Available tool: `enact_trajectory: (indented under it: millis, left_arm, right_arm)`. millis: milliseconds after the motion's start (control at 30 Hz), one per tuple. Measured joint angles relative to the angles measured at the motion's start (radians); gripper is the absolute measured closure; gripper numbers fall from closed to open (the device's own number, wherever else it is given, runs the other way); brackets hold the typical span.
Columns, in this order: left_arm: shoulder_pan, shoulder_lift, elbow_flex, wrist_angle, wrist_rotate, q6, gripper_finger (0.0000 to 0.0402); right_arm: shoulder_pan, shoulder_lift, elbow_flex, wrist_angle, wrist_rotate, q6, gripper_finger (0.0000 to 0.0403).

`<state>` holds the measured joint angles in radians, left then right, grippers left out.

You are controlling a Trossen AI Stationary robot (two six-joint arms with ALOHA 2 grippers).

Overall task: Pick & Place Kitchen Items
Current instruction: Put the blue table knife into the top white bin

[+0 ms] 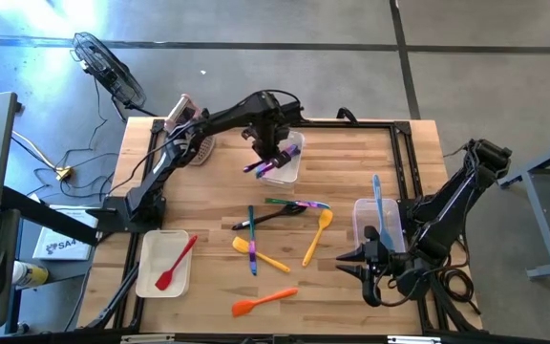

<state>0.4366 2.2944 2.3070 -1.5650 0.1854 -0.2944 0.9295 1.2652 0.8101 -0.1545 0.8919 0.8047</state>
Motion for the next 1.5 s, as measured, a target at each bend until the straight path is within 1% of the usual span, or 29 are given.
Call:
enact_trajectory:
  millis: [167, 300, 433, 533, 800, 1033, 1500]
  left_arm:
    - [0.009, 0.000, 0.000, 0.061, 0.081, -0.001, 0.0369]
    - [0.008, 0.006, 0.001, 0.087, 0.084, -0.016, 0.0353]
    - [0.008, 0.029, 0.000, 0.092, 0.087, -0.026, 0.0357]
    - [0.009, 0.045, 0.000, 0.115, 0.124, -0.025, 0.0359]
    - [0.010, 0.065, 0.000, 0.119, 0.112, -0.027, 0.0347]
    - [0.023, 0.067, 0.000, 0.043, 0.063, -0.028, 0.0360]
    - [0.021, 0.067, 0.000, 0.089, 0.058, -0.028, 0.0344]
  right_arm:
    - [0.000, 0.000, 0.000, -0.001, 0.000, -0.016, 0.0314]
    - [0.000, 0.000, 0.000, -0.007, 0.000, -0.016, 0.0314]
    - [0.000, 0.000, 0.000, -0.008, 0.000, -0.016, 0.0314]
    - [0.000, 0.000, 0.000, -0.013, 0.000, -0.016, 0.0314]
    - [0.000, 0.000, 0.000, -0.015, -0.003, -0.016, 0.0314]
    - [0.000, 0.000, 0.000, -0.015, -0.004, -0.013, 0.0314]
    - [0.000, 0.000, 0.000, -0.015, -0.004, -0.012, 0.0314]
